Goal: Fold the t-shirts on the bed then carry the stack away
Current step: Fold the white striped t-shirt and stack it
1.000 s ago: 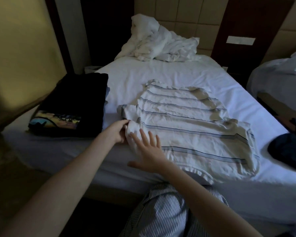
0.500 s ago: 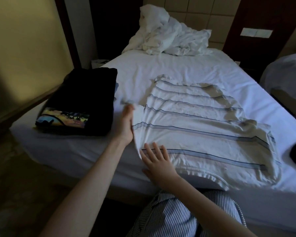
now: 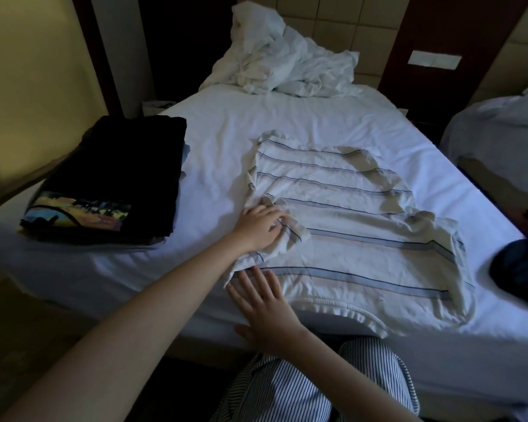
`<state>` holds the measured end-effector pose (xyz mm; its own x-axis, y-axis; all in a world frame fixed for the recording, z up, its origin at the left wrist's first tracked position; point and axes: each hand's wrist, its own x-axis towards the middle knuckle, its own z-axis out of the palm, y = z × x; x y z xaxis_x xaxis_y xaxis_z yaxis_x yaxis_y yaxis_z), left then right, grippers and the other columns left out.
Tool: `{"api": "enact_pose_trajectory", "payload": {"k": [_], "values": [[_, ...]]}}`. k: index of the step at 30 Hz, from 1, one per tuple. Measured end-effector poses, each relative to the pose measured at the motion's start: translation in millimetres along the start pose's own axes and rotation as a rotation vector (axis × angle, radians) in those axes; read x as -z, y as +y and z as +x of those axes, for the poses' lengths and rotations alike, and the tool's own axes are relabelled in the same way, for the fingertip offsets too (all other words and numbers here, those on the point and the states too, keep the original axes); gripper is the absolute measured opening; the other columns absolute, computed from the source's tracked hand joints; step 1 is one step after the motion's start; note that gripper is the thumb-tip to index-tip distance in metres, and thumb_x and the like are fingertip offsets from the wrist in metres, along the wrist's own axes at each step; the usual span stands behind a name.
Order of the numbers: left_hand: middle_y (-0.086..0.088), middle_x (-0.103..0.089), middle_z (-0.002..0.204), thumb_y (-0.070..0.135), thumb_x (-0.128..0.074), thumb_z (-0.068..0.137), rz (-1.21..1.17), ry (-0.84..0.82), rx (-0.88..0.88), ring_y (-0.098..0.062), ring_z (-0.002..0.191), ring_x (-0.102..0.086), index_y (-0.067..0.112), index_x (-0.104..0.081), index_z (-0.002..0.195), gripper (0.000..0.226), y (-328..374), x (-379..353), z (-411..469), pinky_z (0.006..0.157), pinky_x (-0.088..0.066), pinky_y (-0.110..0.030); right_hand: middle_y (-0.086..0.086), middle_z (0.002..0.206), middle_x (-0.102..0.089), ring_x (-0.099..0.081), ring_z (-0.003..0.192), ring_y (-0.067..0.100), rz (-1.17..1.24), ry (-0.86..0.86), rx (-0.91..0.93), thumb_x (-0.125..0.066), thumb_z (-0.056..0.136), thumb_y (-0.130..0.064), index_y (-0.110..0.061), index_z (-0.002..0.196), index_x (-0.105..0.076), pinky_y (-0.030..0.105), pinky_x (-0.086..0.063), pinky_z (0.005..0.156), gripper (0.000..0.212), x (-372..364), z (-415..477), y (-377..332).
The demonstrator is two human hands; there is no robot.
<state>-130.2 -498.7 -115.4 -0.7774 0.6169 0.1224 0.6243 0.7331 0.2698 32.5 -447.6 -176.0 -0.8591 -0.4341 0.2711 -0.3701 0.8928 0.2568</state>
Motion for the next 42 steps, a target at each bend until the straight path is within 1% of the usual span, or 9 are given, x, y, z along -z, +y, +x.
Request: {"api": "enact_pose_trajectory", "payload": {"k": [2,5,9,15,20,28,32,36,42], "values": [[0.009,-0.016,0.157,0.041,-0.026,0.101,0.040,-0.030,0.025,-0.014,0.145,-0.011,0.040,-0.030,0.143,0.043,5,-5,10,0.115,-0.010,-0.040,0.004,0.133,-0.056,-0.052,0.122,0.032,0.056,0.058,0.033,-0.052,0.069,-0.064,-0.024,0.133,-0.037,0.049,-0.046,0.095,0.076,4,1,5],[0.003,-0.035,0.151,0.032,-0.035,0.099,-0.117,0.107,-0.035,-0.016,0.140,-0.029,0.031,-0.046,0.137,0.040,1,-7,12,0.111,-0.024,-0.037,-0.003,0.110,-0.067,-0.064,0.098,0.023,0.463,0.247,-0.005,-0.048,0.081,-0.035,-0.026,0.115,-0.056,0.040,-0.053,0.083,0.036,23,9,25],[-0.019,-0.060,0.120,-0.004,-0.036,0.090,-0.646,0.376,0.022,-0.029,0.115,-0.056,-0.004,-0.060,0.114,0.033,-6,8,8,0.089,-0.038,-0.008,0.009,0.099,-0.069,-0.064,0.087,0.032,0.638,0.407,-0.564,-0.050,0.083,-0.019,-0.012,0.108,-0.065,0.042,-0.050,0.078,0.029,35,22,67],[-0.008,-0.055,0.131,-0.016,-0.037,0.080,-0.197,0.076,-0.156,-0.027,0.125,-0.045,0.009,-0.061,0.121,0.054,-24,48,33,0.102,-0.030,-0.026,0.006,0.128,-0.052,-0.042,0.122,0.028,0.730,-0.003,-1.068,-0.052,0.091,-0.037,-0.017,0.123,-0.057,0.036,-0.030,0.102,0.038,31,44,118],[0.001,-0.050,0.126,0.017,-0.056,0.089,0.281,-0.342,-0.290,-0.019,0.126,-0.035,0.029,-0.051,0.133,0.046,-2,71,56,0.100,-0.021,-0.029,-0.002,0.093,-0.062,-0.057,0.092,0.016,1.044,0.290,-0.990,-0.060,0.087,-0.017,-0.018,0.083,-0.065,0.030,-0.041,0.077,0.006,37,30,120],[0.014,-0.035,0.092,0.036,-0.058,0.073,0.601,-0.534,-0.276,-0.032,0.121,-0.020,0.045,-0.053,0.081,0.013,6,79,93,0.094,-0.039,-0.050,-0.027,0.087,-0.063,-0.055,0.104,0.009,1.025,0.363,-0.865,-0.052,0.076,-0.044,-0.047,0.074,-0.057,0.054,-0.038,0.096,0.006,39,0,116],[0.007,-0.035,0.101,0.023,-0.052,0.082,0.581,-0.424,-0.336,-0.024,0.100,-0.024,0.033,-0.053,0.083,0.010,13,75,102,0.090,-0.040,-0.048,-0.025,0.094,-0.064,-0.054,0.102,0.006,1.070,0.357,-0.786,-0.048,0.073,-0.053,-0.042,0.079,-0.059,0.051,-0.039,0.095,0.016,38,-6,119],[0.002,-0.051,0.115,0.021,-0.049,0.093,0.486,-0.216,-0.372,-0.023,0.117,-0.036,0.025,-0.056,0.110,0.020,11,55,99,0.094,-0.026,-0.038,-0.017,0.076,-0.058,-0.058,0.084,0.011,0.898,0.264,-0.891,-0.054,0.088,-0.029,-0.031,0.080,-0.055,0.043,-0.035,0.096,0.008,30,-5,121],[-0.013,-0.059,0.124,0.016,-0.041,0.092,-0.126,0.241,-0.155,-0.030,0.119,-0.050,0.009,-0.057,0.125,0.038,26,22,41,0.095,-0.034,-0.036,-0.010,0.090,-0.053,-0.053,0.103,0.019,0.703,0.157,-1.004,-0.049,0.091,-0.016,-0.021,0.118,-0.051,0.027,-0.021,0.090,0.028,26,-1,114]]}}
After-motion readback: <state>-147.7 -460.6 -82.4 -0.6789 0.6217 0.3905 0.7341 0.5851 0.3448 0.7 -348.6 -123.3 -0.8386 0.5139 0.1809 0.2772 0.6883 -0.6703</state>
